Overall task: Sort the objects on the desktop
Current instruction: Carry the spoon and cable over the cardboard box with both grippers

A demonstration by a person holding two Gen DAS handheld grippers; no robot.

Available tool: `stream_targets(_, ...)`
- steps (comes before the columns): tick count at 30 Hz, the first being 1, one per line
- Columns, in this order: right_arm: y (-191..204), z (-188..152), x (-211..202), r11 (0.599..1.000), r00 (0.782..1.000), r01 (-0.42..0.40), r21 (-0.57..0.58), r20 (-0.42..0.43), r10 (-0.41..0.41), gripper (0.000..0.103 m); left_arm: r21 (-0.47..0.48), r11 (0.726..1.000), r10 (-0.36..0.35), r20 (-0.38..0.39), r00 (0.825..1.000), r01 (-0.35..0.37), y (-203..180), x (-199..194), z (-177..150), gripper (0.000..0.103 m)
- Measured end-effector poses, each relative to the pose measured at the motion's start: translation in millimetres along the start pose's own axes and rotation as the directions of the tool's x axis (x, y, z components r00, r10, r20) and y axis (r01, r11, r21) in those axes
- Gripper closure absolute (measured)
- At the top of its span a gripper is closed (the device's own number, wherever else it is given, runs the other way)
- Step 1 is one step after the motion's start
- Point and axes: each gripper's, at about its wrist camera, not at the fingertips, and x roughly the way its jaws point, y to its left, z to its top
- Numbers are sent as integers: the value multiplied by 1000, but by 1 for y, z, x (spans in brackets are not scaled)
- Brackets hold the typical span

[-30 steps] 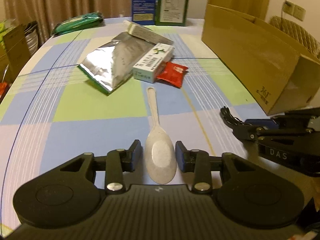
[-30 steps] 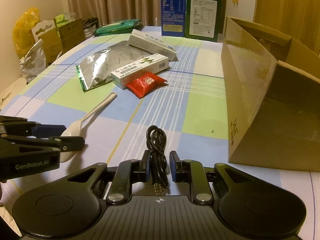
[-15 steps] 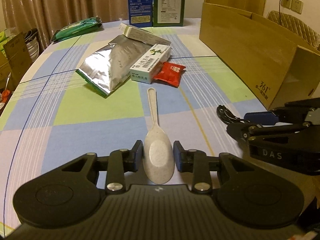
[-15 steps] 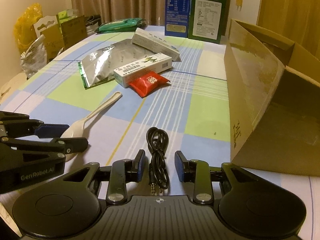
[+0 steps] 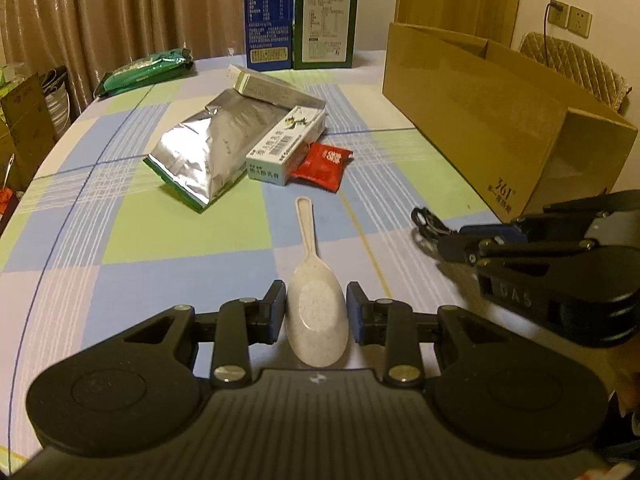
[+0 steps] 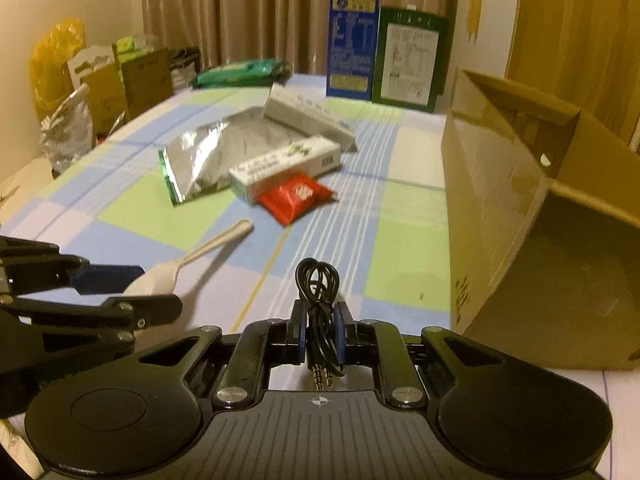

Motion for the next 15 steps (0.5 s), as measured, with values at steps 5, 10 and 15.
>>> stream_targets(5, -1, 5, -4, 1000, 1000, 2, 9, 23, -2, 93, 0, 1000, 7, 20, 1000, -7, 1, -4, 3, 76)
stream_targets(10, -2, 9, -8, 1000, 999, 3, 9, 53, -4, 93, -2, 1000, 7, 42, 999, -7, 1, -8, 6, 76)
stream_targets(15, -2, 13, -13, 1000, 997, 7, 3, 83, -7, 93, 3, 1000, 1, 66, 998, -1, -2, -12, 14, 76)
